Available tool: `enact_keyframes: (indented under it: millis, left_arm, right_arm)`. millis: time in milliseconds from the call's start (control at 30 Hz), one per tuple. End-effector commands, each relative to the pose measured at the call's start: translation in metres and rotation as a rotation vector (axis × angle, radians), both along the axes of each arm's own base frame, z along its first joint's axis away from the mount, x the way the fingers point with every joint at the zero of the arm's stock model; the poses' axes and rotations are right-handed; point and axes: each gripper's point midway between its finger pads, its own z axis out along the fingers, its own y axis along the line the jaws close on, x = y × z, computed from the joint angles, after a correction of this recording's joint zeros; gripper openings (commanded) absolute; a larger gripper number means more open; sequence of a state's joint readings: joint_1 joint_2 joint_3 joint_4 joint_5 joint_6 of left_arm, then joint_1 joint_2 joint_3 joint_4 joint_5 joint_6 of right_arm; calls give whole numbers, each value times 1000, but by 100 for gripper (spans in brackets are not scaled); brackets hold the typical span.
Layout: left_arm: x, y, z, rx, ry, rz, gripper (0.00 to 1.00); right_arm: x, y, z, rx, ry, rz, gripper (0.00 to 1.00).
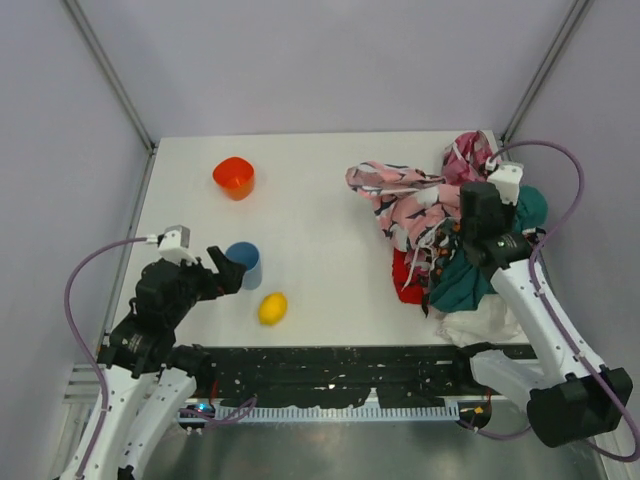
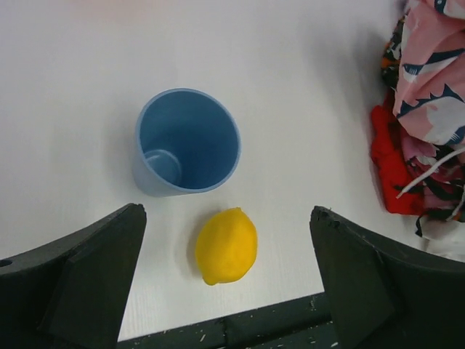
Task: Pick out a specific cloth from the pile
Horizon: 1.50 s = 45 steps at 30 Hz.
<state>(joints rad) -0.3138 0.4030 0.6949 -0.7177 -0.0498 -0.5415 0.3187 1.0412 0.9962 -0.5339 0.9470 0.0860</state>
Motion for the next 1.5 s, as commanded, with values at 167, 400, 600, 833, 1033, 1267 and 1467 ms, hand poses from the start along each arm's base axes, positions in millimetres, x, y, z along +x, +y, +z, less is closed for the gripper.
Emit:
enact_keyframes:
  millis: [167,400,600,833,1033,1267,1467]
  left_arm:
    - [18,-109,16,-178,-21,-426,100]
    - [23,-219,-15,-217,169,-673,100]
    - [66,-298,-39,-348,290,-710,92]
    - [105,-370,-77,-461,458,-725,84]
    - [115,-404,-114,-444,569,-737,75]
    - [110,-425,-150,-390,705,-711,58]
    - [108,-431,-161,-380,722,-695,20]
  right_arm:
    - [8,-48,-126,400,154,-130,5]
    - [-2,-63,-177,469,274,-237,5]
    - [-3,-64,-193,485,309,-252,5]
    - [-5,-66,-191,480,307,-253,5]
    - [-5,-65,-191,485,306,-246,5]
    - [-5,-68,-189,474,313,-254,5]
    - [-3,-62,-197,504,321,-241,6]
